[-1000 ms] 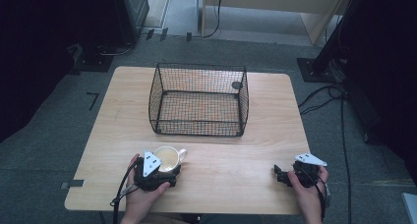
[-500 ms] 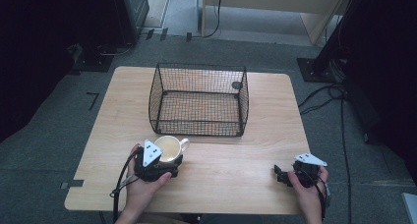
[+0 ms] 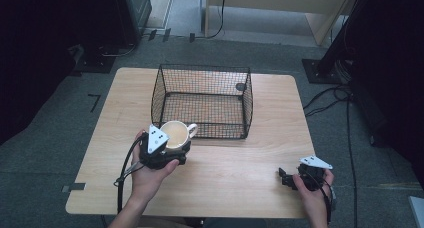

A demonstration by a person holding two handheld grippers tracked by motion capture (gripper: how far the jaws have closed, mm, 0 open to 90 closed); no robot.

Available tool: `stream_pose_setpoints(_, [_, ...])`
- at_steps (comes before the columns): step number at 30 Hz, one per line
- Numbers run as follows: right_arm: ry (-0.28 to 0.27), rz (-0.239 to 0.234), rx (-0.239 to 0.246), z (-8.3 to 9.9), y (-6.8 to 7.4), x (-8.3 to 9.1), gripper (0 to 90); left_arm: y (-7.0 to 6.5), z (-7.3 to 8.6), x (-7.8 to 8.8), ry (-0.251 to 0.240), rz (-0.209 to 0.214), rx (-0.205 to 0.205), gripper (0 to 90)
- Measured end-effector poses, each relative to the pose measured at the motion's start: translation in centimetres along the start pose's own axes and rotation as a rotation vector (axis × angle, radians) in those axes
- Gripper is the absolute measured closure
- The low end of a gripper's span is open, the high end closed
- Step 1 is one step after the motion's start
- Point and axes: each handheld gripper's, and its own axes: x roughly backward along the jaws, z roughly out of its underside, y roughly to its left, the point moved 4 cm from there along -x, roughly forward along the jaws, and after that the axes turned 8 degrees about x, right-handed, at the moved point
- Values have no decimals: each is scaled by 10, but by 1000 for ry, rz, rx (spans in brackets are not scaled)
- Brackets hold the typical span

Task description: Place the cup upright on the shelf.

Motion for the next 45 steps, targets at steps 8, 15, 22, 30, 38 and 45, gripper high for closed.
stream_pose_setpoints(8, [0, -1, -1, 0, 0, 0, 0, 1, -29, -6, -37, 1, 0, 95])
stream_pose_setpoints(15, [-2, -7, 7, 0, 0, 0, 0, 5, -49, -18, -54, -11, -3, 95])
stream_pose_setpoints(22, [-1, -8, 8, 0, 0, 0, 0, 11, -65, -37, -68, -26, 8, 95])
stream_pose_setpoints(30, [-1, -10, 11, 0, 0, 0, 0, 20, -73, -64, -70, -47, 24, 95])
stream_pose_setpoints(38, [-2, -12, 13, 0, 0, 0, 0, 30, -75, -98, -23, -72, 45, 95])
stream_pose_setpoints(45, [-3, -12, 14, 0, 0, 0, 0, 37, -71, -127, 51, -89, 51, 95])
